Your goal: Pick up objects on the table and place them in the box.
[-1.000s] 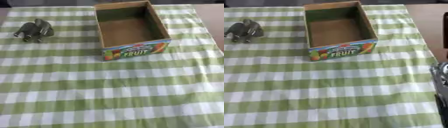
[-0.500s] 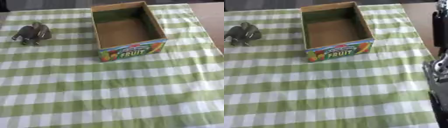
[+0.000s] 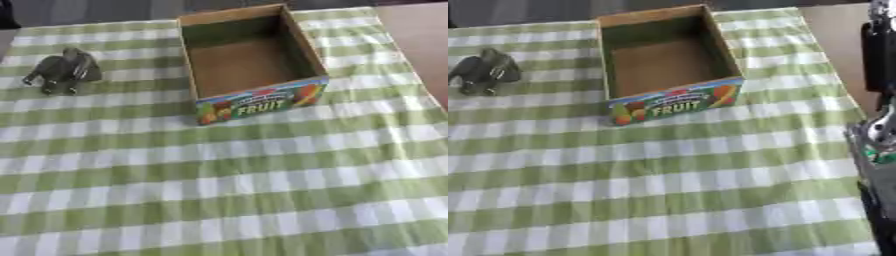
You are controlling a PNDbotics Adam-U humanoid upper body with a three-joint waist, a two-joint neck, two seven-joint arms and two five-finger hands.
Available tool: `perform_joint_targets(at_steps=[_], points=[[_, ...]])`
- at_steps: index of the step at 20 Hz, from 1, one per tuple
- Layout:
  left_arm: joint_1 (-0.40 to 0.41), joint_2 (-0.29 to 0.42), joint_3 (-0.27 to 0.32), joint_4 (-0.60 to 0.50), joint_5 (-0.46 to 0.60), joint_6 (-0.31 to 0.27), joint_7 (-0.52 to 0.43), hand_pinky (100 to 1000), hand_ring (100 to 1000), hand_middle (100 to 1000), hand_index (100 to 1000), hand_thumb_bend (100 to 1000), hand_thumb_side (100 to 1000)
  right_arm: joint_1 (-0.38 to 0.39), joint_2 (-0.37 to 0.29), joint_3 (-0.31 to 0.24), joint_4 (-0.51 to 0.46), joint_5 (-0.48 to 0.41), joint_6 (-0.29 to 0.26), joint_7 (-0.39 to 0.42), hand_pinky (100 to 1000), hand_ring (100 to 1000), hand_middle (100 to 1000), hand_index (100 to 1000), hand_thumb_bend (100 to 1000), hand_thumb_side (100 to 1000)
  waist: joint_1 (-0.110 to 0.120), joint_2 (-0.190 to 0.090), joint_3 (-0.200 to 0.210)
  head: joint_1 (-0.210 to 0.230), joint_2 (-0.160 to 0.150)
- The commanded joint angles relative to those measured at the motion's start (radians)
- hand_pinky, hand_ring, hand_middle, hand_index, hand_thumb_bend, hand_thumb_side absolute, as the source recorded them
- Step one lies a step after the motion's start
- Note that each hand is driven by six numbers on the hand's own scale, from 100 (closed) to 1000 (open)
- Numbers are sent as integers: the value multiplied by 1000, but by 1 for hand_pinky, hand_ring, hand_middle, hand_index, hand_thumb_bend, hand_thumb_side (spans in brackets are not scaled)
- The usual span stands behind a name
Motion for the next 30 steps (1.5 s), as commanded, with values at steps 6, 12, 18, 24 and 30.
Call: perform_joint_targets(at_steps=[6,12,18,24,30], points=[[-316,32,-69,417,-448,-209,-494,943,839,768,971,492,604,-12,-16,7,-18,-6,4,13,820,626,691,816,100,679,-7,-21,-7,38,-12],[-447,-69,-20,573,-609,-333,-689,957,846,778,982,598,617,-11,-16,10,-18,-8,7,14,820,624,690,816,100,678,-6,-10,-10,40,-32],[-479,-86,-23,612,-647,-386,-747,978,859,801,1000,497,395,-11,-16,14,-18,-12,11,17,819,622,689,814,100,677,-4,2,-14,36,-39],[-493,-96,-29,627,-638,-410,-813,992,868,811,1000,394,311,-12,-15,17,-18,-15,13,18,819,620,688,813,100,676,-2,9,-18,40,-46],[-510,-118,-37,661,-658,-415,-855,984,863,817,999,376,288,-16,-12,19,-18,-16,15,19,819,620,684,812,100,675,-1,14,-27,49,-56]])
